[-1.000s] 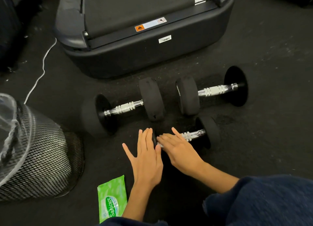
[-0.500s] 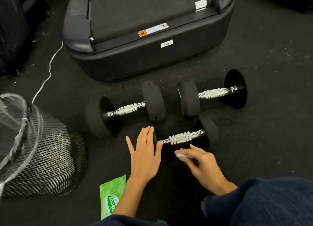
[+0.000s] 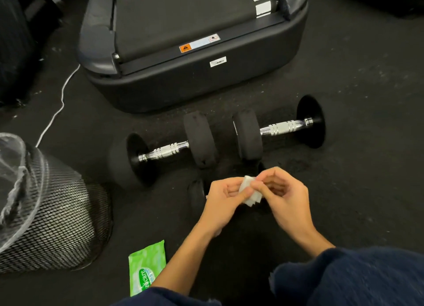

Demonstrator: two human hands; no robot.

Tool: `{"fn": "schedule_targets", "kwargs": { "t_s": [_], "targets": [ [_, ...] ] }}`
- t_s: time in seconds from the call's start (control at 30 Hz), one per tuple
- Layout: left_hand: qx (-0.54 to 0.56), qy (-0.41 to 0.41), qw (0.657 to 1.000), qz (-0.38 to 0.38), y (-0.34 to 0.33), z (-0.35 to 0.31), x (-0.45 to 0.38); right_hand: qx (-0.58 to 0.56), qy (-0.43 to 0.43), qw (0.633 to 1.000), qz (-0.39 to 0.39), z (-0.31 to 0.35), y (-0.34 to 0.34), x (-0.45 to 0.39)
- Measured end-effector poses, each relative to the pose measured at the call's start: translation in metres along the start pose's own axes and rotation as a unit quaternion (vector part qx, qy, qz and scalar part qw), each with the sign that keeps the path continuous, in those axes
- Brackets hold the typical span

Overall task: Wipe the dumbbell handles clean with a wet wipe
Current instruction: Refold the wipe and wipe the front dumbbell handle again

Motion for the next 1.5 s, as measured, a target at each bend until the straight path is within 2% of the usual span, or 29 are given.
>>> {"fn": "schedule_targets", "kwargs": {
  "t_s": [0.07, 0.1, 0.13, 0.2, 0.3, 0.33, 0.37, 0.6, 0.77, 0.9, 1.1, 1.27, 1.5],
  "targets": [
    [-0.015, -0.024, 0.998, -0.049, 0.005, -0.003, -0.009, 0.048, 0.032, 0.998, -0.006, 0.005, 0.01, -0.007],
    [-0.068, -0.054, 0.991, -0.1, 0.012, -0.007, -0.013, 0.093, 0.054, 0.994, -0.02, 0.007, 0.018, -0.01],
    [-0.146, -0.09, 0.973, -0.157, 0.017, -0.012, -0.016, 0.154, 0.074, 0.985, -0.03, 0.005, 0.025, -0.013],
    [-0.297, -0.18, 0.909, -0.229, 0.015, -0.023, -0.019, 0.267, 0.068, 0.961, -0.018, -0.009, 0.034, -0.019],
    [-0.493, -0.277, 0.802, -0.191, -0.02, -0.014, -0.032, 0.257, -0.049, 0.964, 0.04, -0.041, 0.034, -0.016],
    [-0.538, -0.289, 0.772, -0.175, -0.031, -0.004, -0.035, 0.241, -0.074, 0.966, 0.051, -0.046, 0.032, -0.013],
    [-0.563, -0.289, 0.758, -0.159, -0.037, 0.007, -0.036, 0.236, -0.084, 0.966, 0.058, -0.048, 0.03, -0.012],
    [-0.567, -0.321, 0.747, -0.133, -0.033, 0.046, -0.015, 0.259, -0.082, 0.96, 0.064, -0.047, 0.031, -0.016],
    [-0.58, -0.324, 0.737, -0.127, -0.038, 0.037, -0.027, 0.254, -0.079, 0.962, 0.062, -0.049, 0.031, -0.014],
    [-0.578, -0.315, 0.743, -0.123, -0.041, 0.04, -0.027, 0.262, -0.077, 0.96, 0.068, -0.052, 0.032, -0.018],
    [-0.611, -0.349, 0.702, -0.109, -0.047, 0.041, -0.005, 0.279, -0.059, 0.956, 0.072, -0.053, 0.03, -0.019],
    [-0.608, -0.314, 0.712, -0.156, -0.043, 0.026, -0.025, 0.259, -0.042, 0.962, 0.07, -0.046, 0.026, -0.016],
    [-0.561, -0.306, 0.757, -0.134, -0.031, 0.033, -0.016, 0.254, -0.037, 0.964, 0.067, -0.046, 0.026, -0.013]
  ]
}}
Point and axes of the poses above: each hand's wrist, its own x-axis away from the middle knuckle, its own y-axis out of the back of the hand, z = x × y, the point moved 8 cm from there along -x, towards the middle knuckle, and after that the axes turned 8 degrees about y, right-handed, at the moved point
